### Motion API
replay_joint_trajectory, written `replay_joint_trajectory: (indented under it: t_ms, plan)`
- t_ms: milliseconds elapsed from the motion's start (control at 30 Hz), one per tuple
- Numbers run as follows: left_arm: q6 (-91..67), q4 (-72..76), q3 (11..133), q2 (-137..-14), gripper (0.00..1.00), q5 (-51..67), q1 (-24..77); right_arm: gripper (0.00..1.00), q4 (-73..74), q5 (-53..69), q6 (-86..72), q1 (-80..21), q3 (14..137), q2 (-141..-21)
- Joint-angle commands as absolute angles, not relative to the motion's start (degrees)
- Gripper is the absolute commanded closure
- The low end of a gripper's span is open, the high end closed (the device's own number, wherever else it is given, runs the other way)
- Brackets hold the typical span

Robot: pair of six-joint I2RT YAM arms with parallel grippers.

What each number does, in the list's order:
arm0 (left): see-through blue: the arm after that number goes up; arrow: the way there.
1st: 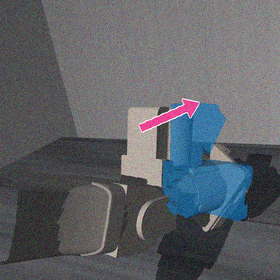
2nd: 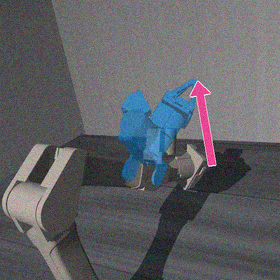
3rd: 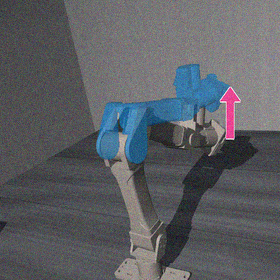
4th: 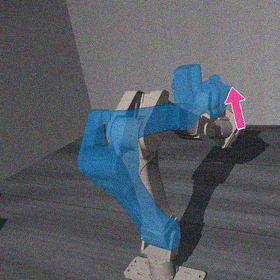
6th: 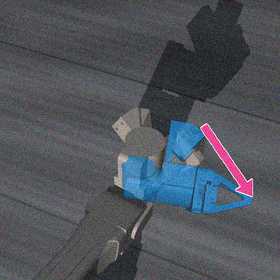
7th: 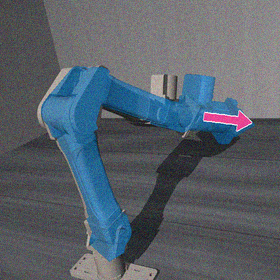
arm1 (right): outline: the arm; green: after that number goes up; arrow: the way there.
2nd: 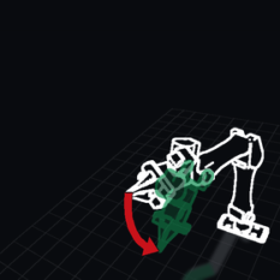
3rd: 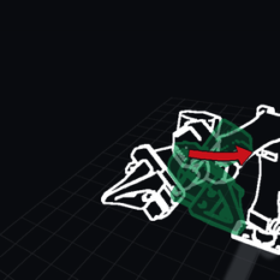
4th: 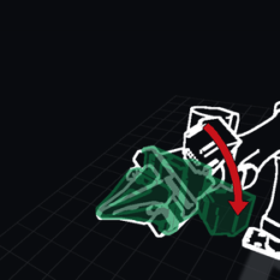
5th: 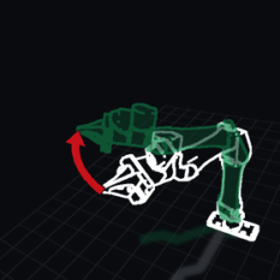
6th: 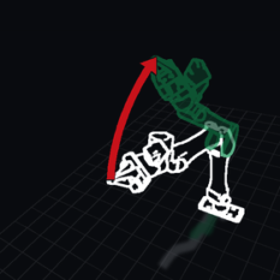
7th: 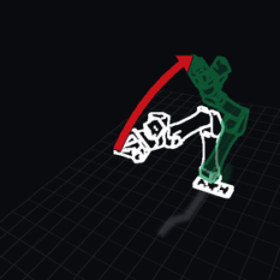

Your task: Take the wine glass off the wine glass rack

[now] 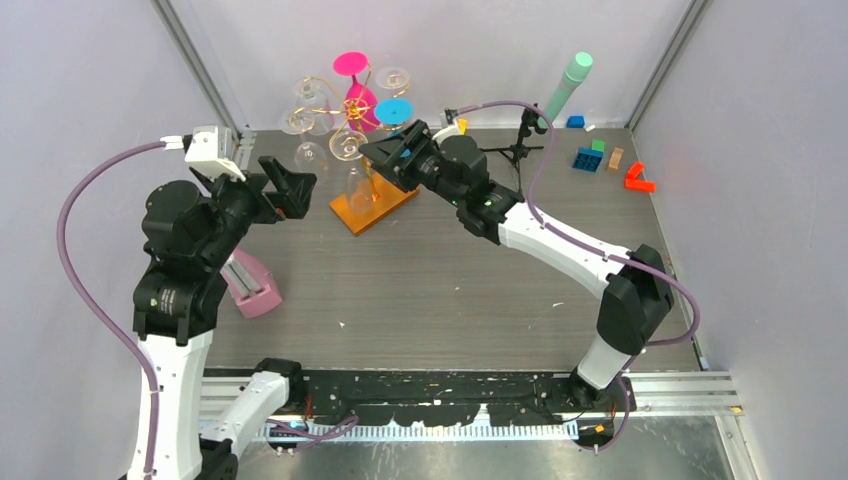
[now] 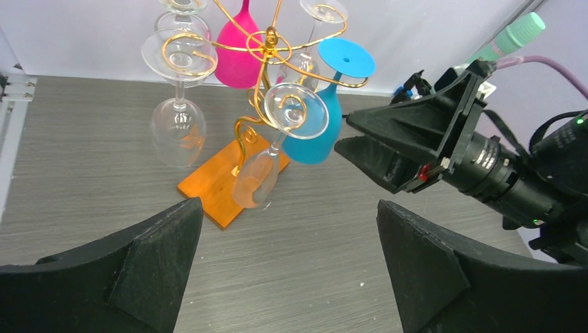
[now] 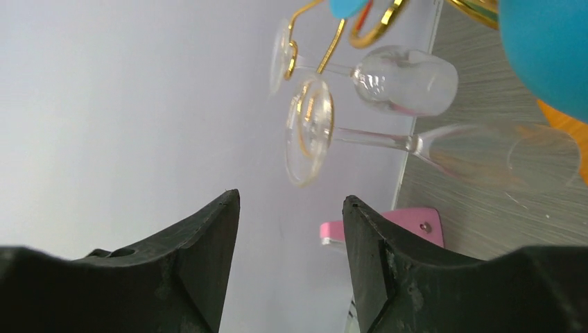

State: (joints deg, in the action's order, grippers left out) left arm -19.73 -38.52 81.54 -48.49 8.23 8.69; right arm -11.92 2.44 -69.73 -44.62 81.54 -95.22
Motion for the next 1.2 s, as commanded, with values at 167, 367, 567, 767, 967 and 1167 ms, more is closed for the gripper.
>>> replay_joint_trajectory:
  t_ms: [167, 367, 567, 767, 967, 1167]
  plan:
    - [-17.58, -38.07, 83.16, -48.12, 0.0, 5.64, 9.32, 0.46, -8.88, -6.63, -73.0, -45.35, 91.33, -99.6]
    - [-17.06, -38.47, 82.89, -48.14, 0.0, 4.9, 9.32, 0.51, -5.81, -6.75, -71.41, -45.31, 94.2, -101.97]
    - [-16.88, -38.45, 82.58, -48.2, 0.0, 4.51, 9.32, 0.52, -4.61, -6.97, -69.53, -45.35, 95.72, -102.99]
    - [-16.35, -38.93, 82.93, -48.18, 0.0, 4.39, 9.32, 0.6, -5.74, -5.13, -70.45, -45.31, 96.35, -104.23]
    - [-16.27, -39.02, 82.99, -47.74, 0.0, 4.19, 9.32, 0.73, -7.51, -3.82, -71.44, -45.35, 96.43, -104.58]
    - [-16.44, -38.65, 82.73, -46.52, 0.0, 0.82, 9.32, 0.99, -7.31, -3.74, -70.19, -45.27, 97.46, -104.85]
